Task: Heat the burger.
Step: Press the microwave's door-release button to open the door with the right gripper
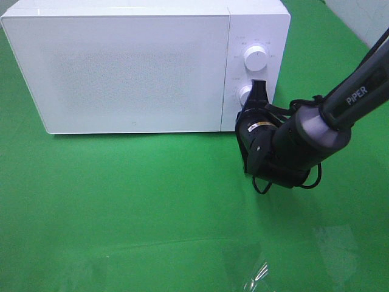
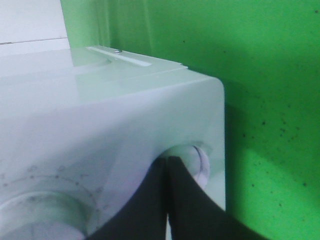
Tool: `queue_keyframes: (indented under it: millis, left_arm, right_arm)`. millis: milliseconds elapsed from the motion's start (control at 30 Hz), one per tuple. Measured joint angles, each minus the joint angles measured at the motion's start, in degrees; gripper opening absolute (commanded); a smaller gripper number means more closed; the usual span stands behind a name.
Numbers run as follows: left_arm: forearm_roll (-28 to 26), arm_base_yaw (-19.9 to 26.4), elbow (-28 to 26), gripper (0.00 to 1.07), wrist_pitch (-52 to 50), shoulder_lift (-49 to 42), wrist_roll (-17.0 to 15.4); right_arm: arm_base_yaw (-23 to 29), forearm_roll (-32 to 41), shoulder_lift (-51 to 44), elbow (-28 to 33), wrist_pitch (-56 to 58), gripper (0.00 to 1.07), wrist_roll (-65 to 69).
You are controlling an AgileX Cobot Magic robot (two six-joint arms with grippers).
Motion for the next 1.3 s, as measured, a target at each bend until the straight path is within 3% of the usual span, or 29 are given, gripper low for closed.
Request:
queue_keyframes:
  millis: [1300]
  left_arm:
    - [0.0,0.0,0.0,0.97,0.0,0.0,0.0]
  right_arm:
    - [-1.5,-3.7,1.8,-1.4,2.6,0.0,1.3]
